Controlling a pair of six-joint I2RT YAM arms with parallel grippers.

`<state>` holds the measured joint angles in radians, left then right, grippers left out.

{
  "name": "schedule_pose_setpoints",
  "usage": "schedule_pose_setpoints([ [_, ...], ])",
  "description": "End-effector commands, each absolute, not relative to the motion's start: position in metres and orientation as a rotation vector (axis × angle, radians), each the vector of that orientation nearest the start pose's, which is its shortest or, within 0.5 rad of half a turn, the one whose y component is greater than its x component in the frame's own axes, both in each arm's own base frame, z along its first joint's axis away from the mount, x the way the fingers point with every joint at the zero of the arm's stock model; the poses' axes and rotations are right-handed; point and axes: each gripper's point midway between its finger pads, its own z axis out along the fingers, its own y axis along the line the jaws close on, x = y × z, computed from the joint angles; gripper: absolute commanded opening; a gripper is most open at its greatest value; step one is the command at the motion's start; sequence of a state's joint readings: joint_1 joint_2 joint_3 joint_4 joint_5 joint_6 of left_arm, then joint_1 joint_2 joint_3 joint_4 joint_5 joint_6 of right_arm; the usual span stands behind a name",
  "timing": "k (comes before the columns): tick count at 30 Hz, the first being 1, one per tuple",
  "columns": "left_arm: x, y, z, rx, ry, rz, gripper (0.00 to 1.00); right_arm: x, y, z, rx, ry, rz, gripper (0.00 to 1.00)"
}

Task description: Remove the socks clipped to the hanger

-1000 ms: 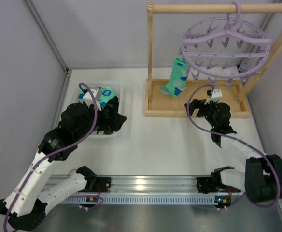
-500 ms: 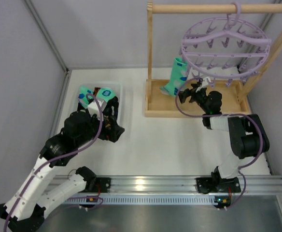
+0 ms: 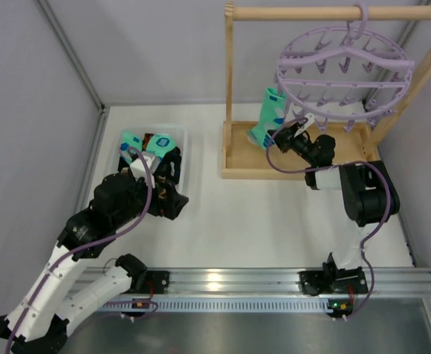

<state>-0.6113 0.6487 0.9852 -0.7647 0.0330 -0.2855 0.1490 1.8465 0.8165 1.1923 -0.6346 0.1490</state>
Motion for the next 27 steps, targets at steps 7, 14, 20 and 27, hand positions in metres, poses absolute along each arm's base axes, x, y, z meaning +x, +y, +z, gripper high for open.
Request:
schedule_pose_setpoints([
  [7, 0.183, -0.159, 0.284, 0.352, 1.995, -0.667, 0.98, 0.392, 0.189, 0.260, -0.479, 1.057, 0.770, 0.00],
  [14, 0.177, -0.187, 0.326, 0.391, 1.866, -0.870, 0.98, 0.342, 0.180, 0.280, -0.412, 1.113, 0.846, 0.00],
  [20, 0.179, -0.220, 0.361, 0.450, 1.738, -1.060, 0.98, 0.304, 0.180, 0.275, -0.366, 1.314, 0.959, 0.00],
  [27, 0.198, -0.251, 0.415, 0.445, 1.552, -1.204, 0.98, 0.255, 0.177, 0.265, -0.346, 1.453, 1.040, 0.00],
])
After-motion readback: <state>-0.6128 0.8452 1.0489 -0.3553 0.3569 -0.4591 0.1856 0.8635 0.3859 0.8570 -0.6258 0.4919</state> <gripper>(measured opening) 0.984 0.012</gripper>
